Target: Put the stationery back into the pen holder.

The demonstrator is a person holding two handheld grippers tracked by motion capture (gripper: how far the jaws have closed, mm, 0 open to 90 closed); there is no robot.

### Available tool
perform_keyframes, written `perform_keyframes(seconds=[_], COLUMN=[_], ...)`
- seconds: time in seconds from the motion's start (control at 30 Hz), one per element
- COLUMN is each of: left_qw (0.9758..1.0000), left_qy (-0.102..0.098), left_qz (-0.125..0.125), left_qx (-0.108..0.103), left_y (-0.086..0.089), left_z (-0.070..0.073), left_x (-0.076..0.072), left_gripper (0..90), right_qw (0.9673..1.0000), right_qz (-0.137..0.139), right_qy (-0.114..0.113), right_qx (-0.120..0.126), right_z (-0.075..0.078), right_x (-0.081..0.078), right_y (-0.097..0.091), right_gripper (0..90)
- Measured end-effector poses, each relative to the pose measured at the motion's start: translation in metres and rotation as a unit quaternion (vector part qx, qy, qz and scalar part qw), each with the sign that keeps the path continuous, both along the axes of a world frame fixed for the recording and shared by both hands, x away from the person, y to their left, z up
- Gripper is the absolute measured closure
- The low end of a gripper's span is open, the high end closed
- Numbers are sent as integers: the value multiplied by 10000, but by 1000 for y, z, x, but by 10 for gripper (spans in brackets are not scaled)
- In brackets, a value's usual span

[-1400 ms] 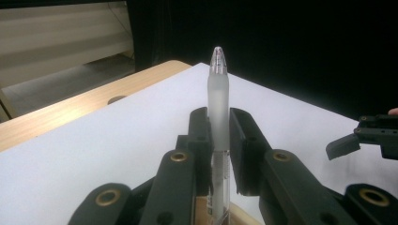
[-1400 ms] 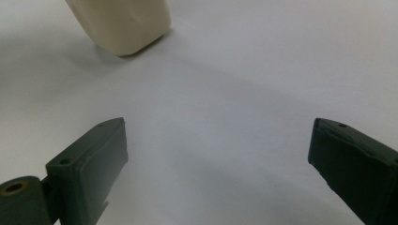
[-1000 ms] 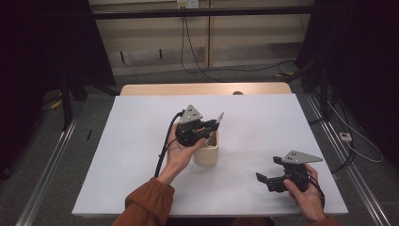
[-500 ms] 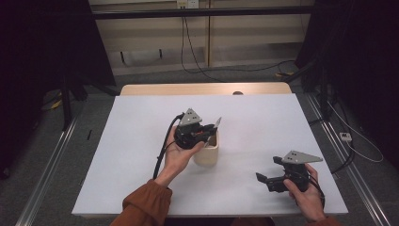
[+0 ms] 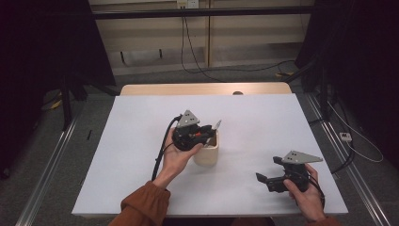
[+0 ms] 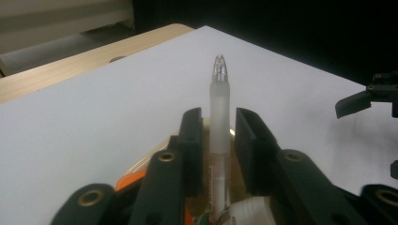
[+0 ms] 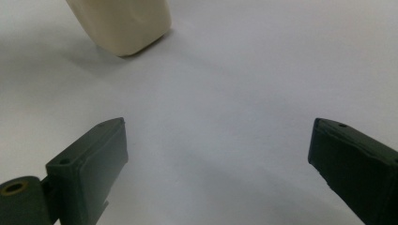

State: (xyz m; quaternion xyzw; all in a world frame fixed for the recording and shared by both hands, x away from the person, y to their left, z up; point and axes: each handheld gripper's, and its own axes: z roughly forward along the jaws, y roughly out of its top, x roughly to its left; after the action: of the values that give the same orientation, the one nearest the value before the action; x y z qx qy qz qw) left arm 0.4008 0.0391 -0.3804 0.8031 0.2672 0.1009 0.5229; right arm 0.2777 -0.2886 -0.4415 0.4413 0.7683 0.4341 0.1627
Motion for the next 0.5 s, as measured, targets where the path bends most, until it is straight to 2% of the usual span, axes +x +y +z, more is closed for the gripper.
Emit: perform_keyframes(seconds=[0.2,0.4,0.5], left_qw=[10000,10000,9999], left_qy=[7,-13,-30], left_qz=[-32,23,103], left_qx=[25,-54,-59], left_y=[-2,-4,-4], left_z=[-1,2,5], left_x=[0,-2,-2], left_gripper=[679,555,459], right_qw=[10000,10000,10000], right_qz=[3,3,11], right_qy=[-10,-11,-3], right_qx=[-2,1,6], right_z=[0,0,0], right_x=[0,0,1], right_y=[0,0,0], right_gripper=[53,53,53])
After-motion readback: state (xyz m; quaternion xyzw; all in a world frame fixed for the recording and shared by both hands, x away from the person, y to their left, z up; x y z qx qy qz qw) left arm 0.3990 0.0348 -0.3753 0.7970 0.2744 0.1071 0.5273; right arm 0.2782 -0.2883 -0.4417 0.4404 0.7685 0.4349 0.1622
